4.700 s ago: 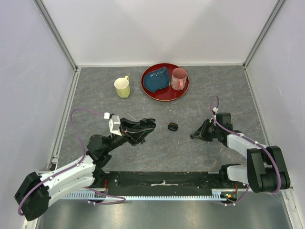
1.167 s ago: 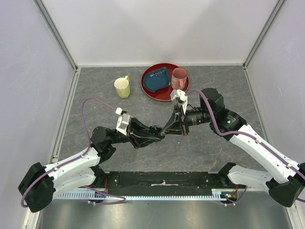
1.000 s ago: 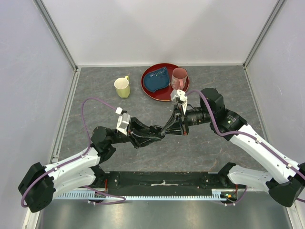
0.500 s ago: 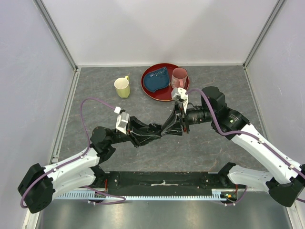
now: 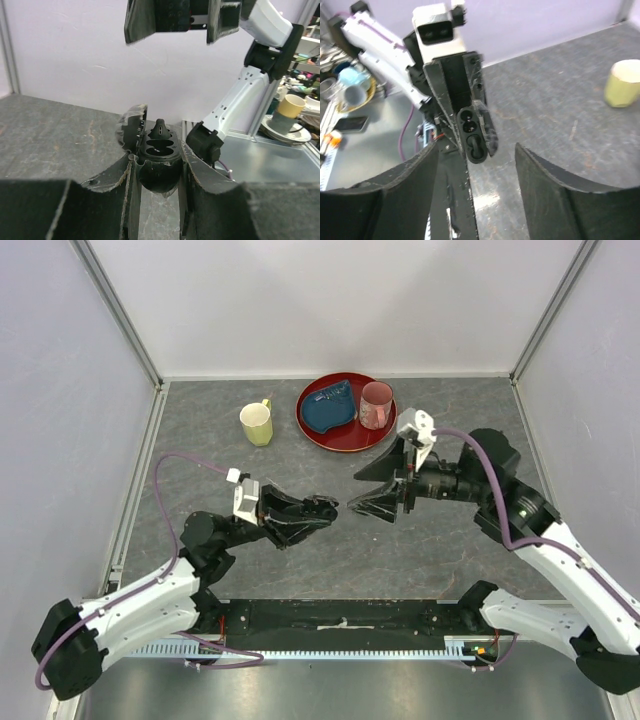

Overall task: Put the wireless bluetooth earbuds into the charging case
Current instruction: Place the earbud in the charging case, then pick up the earbud from the center of the board.

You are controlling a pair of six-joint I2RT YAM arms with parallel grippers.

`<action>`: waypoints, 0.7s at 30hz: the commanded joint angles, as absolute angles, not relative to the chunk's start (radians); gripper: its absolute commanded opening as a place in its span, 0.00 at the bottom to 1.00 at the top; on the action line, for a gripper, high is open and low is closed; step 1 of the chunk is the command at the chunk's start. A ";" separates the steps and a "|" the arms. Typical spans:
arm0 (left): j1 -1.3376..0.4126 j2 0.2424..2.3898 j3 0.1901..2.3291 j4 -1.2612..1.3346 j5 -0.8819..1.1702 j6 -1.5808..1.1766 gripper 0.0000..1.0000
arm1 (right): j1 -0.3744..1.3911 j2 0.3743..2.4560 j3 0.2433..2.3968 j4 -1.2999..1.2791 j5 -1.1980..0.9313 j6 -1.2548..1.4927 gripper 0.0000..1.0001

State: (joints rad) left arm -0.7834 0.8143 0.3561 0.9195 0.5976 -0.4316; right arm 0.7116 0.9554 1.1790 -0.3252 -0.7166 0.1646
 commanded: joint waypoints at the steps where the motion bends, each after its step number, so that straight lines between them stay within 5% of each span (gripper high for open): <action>1: -0.790 0.727 0.337 0.839 0.488 -0.333 0.02 | 0.710 0.882 1.212 -0.267 -0.458 0.204 0.75; 9: -0.788 0.588 0.325 0.695 0.414 -0.258 0.02 | 0.696 0.859 1.157 -0.273 -0.140 0.290 0.84; 21: -0.788 0.420 0.316 0.556 0.384 -0.244 0.02 | 0.608 1.095 1.098 -0.282 -0.319 0.429 0.82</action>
